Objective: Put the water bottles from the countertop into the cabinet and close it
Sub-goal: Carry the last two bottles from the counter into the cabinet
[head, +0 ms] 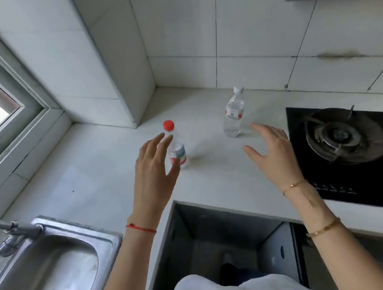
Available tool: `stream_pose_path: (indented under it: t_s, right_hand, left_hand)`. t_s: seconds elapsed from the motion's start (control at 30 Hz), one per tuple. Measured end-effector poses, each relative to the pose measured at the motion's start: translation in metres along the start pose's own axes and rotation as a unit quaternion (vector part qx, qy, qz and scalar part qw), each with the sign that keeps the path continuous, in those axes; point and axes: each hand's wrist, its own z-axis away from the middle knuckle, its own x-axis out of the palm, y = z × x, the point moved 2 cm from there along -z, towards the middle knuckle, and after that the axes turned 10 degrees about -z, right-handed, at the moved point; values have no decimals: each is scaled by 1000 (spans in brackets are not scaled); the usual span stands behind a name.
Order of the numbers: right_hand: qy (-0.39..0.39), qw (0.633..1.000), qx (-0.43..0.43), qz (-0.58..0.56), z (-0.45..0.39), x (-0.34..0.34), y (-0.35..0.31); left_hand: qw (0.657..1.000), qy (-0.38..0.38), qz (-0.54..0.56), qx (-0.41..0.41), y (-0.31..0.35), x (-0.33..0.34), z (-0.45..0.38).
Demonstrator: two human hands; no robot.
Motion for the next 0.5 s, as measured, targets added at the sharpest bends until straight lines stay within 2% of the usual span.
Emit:
stream_pose_path:
  t_s: [0.13,0.5]
  right_hand:
    - [6,1000,-8,3,-70,1,22]
    - [-38,998,50,22,-196,45,71]
  left_hand:
    - [1000,-8,-9,-26,-1,25,-54]
    - [989,-126,-34,-74,-16,79,-123]
